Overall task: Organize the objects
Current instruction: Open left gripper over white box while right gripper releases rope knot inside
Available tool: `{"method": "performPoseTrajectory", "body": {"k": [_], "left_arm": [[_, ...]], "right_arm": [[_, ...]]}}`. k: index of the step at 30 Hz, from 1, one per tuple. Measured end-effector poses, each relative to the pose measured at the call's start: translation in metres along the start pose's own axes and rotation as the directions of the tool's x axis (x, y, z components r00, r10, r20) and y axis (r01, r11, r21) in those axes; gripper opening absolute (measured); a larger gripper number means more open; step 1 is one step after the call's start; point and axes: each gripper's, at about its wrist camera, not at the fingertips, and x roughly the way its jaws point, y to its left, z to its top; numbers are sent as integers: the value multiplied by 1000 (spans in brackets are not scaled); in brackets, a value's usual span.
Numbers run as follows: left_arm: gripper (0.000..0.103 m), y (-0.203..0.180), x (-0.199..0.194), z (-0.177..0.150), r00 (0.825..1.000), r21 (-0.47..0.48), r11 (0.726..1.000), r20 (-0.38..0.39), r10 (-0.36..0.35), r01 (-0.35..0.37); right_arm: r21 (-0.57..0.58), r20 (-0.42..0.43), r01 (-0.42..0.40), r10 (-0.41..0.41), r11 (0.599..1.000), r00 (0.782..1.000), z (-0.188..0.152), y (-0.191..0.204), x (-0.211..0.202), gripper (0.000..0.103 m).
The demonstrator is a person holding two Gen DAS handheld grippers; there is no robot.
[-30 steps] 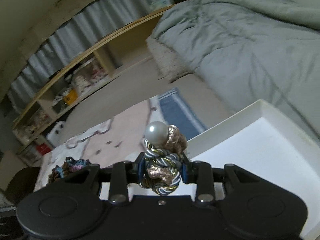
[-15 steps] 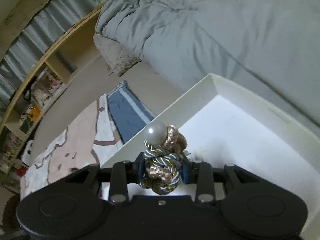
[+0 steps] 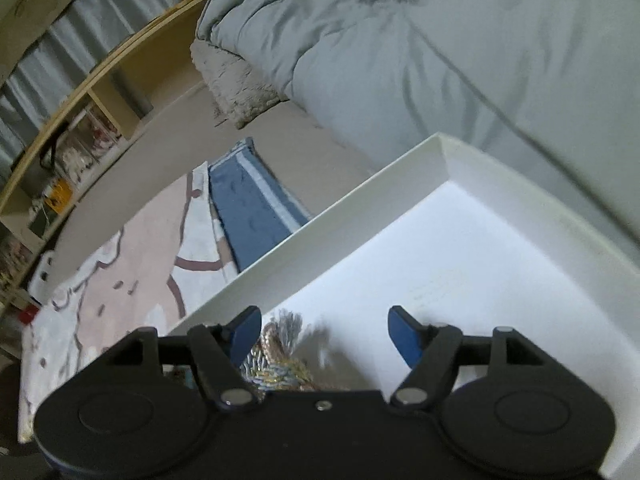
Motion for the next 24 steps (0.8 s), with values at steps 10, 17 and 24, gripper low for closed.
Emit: {"method": "performPoseTrajectory", "body": {"k": [10,17,24], "left_arm": [[70,-1,-16,-4,1000,19,1000,8,18,-18],[70,2,-32,-3,999,5,1000,27,26,-26],[70,8,-52,-9,998,-9,999,47,33,-33]], "right_arm": [[-25,-15,15,-15,1000,1000,2,-9,-10,67],[-40,8,9,-8,999,1000,1,-6,-25,67],[-71,32,36,-34,997,999,-3,-2,-43,70]]}}
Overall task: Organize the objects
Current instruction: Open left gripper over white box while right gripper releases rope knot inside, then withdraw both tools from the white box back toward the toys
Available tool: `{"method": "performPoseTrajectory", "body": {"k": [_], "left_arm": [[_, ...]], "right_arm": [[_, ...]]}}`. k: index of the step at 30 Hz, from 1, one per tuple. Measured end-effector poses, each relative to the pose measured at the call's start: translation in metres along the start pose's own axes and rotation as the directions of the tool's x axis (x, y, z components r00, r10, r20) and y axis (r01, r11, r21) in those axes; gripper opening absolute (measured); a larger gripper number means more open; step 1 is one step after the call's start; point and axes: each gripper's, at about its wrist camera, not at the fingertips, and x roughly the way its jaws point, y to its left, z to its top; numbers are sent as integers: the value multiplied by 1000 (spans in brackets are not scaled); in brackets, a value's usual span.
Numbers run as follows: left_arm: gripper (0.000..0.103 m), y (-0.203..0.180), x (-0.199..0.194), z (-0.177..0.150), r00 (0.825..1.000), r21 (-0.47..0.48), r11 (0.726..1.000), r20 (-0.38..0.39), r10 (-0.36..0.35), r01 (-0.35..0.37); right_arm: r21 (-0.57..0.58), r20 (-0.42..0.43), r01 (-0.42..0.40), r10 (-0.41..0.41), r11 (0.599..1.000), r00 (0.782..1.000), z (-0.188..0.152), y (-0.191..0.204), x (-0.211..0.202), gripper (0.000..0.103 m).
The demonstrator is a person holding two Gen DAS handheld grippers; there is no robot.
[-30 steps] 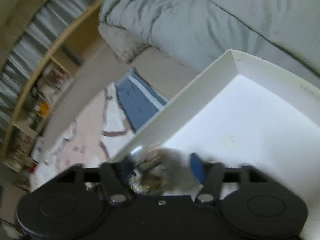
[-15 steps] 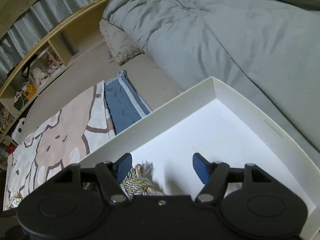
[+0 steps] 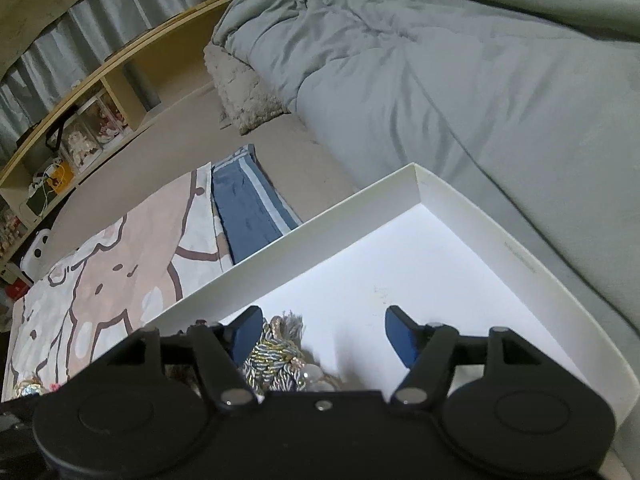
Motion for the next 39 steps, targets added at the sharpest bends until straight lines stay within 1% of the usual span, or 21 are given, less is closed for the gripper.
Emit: {"method": "performPoseTrajectory", "body": {"k": [6,10,15,19,26,30,34,39], "left_arm": [[71,7,-19,-6,1000,-7,1000,17,3,-3],[74,11,-32,-10,1000,-12,1000,30,0,1],[77,15,-49,-16,999,-9,1000,51,-6,6],[84,16,-60,-22,998,-8,1000,57,-17,17],[95,20,-76,-33,997,-18,1000,73,-23,24],[97,24,-83,-42,997,-22,1000,77,-14,16],[99,30,-88,-49,997,-38,999,81,-7,10],[103,34,-94,-57,996,-35,999,89,12,-9]], "right_arm": [[-28,27,19,-18,999,999,-7,6,-21,78],[-34,27,20,-19,999,999,-12,7,-33,80],[-45,52,27,-24,999,998,-14,7,-55,83],[-35,64,9,-6,999,998,-14,5,-72,86],[-99,70,42,-35,994,997,-30,9,-92,94],[-130,68,62,-53,990,996,-41,10,-98,98],[-164,95,60,-44,985,994,-53,9,-109,103],[-204,129,98,-73,974,989,-61,13,-121,103]]}}
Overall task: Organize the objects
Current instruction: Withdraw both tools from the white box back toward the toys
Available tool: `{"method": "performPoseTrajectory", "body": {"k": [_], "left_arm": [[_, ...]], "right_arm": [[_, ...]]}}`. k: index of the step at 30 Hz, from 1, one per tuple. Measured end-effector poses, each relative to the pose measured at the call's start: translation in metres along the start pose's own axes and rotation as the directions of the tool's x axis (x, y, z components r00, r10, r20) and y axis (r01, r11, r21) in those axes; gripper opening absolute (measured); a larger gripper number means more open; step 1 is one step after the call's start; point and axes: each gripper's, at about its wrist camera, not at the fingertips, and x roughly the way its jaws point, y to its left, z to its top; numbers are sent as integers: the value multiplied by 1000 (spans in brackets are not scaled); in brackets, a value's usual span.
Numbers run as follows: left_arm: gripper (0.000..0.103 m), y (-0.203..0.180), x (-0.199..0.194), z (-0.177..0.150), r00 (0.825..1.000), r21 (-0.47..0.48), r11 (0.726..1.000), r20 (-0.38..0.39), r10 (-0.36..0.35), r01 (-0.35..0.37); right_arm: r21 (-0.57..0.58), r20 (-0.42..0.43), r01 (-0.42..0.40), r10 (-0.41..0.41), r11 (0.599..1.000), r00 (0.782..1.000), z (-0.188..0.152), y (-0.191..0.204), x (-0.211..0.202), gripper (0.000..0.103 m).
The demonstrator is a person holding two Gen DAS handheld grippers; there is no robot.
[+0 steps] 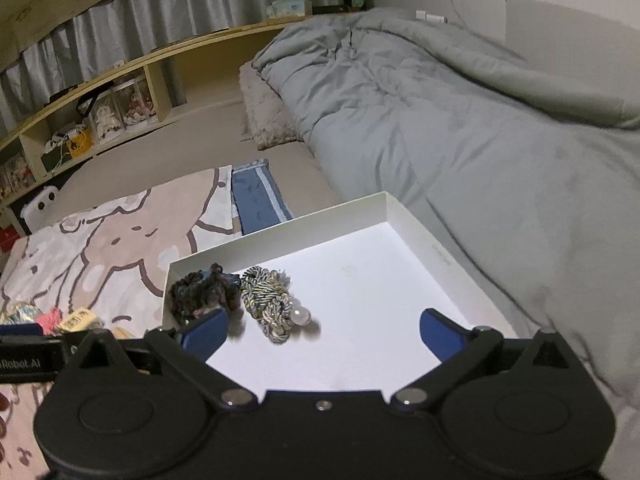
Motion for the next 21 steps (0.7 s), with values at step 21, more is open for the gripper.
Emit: {"method": "performPoseTrajectory", "body": {"k": [21], "left_arm": [[103,60,-30,-15,995,-29,997,71,74,-73]], "right_arm": [[-83,-9,0,-1,997,1000,-11,35,-7,103]]}}
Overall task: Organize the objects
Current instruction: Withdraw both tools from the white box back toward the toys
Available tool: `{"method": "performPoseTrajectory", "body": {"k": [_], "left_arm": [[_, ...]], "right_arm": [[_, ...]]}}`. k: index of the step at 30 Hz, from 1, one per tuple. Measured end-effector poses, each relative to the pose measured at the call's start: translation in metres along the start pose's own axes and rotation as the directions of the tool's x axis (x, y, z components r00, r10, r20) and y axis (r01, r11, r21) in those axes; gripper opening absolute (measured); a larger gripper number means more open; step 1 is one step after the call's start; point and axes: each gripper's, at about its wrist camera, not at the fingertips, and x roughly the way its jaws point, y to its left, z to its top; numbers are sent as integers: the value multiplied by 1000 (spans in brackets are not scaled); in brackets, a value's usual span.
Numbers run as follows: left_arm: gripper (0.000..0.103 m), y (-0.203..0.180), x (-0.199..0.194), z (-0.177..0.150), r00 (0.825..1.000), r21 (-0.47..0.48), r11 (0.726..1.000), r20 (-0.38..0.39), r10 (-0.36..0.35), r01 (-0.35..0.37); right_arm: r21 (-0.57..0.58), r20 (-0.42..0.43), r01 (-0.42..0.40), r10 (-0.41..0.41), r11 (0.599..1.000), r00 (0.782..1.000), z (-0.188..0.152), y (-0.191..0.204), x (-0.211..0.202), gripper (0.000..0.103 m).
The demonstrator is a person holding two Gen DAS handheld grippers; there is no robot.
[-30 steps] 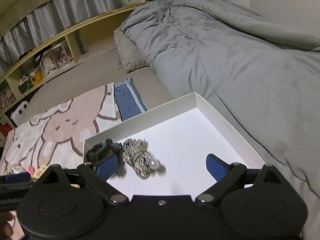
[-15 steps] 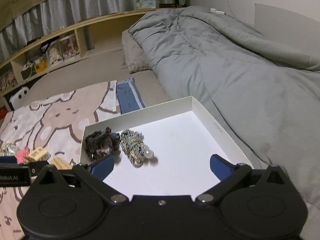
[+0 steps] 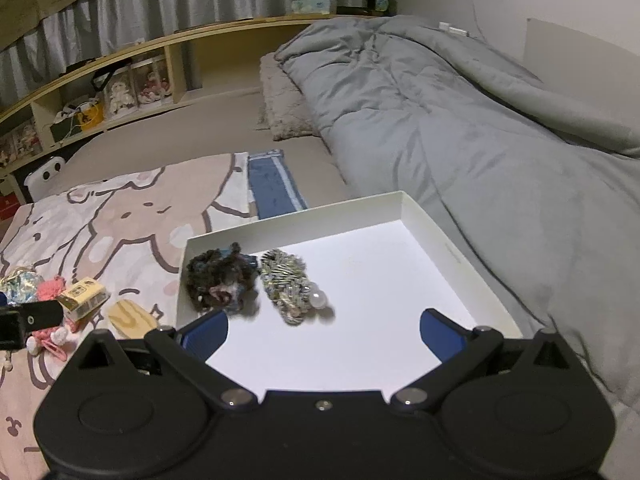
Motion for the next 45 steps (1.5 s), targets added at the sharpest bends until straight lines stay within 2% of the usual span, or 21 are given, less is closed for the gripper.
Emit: {"method": "performPoseTrajectory", "body": {"k": [8,15,28,34,40,45], "left_arm": [[103,46,-5,0,997,-34,997,9,72,-71],[103,86,-8,0,992,-99,988,21,121,-119],[103,149,-7,-16,976,-216,954,19,216,-207],[103,166,1,-29,967,-244,937,-17,254,-250],[103,162,12,-37,971,-212,948,-42,236,-239],[101,154,23,-37,981,-204,959,-48,190,-196]], "right_arm": [[-31,-7,-68,67,997,998,1,40,15,103],[-87,-7,-128,128,988,992,5,77,25,103],[-97,-10,-252,252,963,968,9,125,48,103],[-118,-9,-275,276,954,961,9,142,61,103],[-140,-1,-268,270,953,963,7,155,77,103],[-129,7,-273,277,953,961,-1,157,91,103]]}}
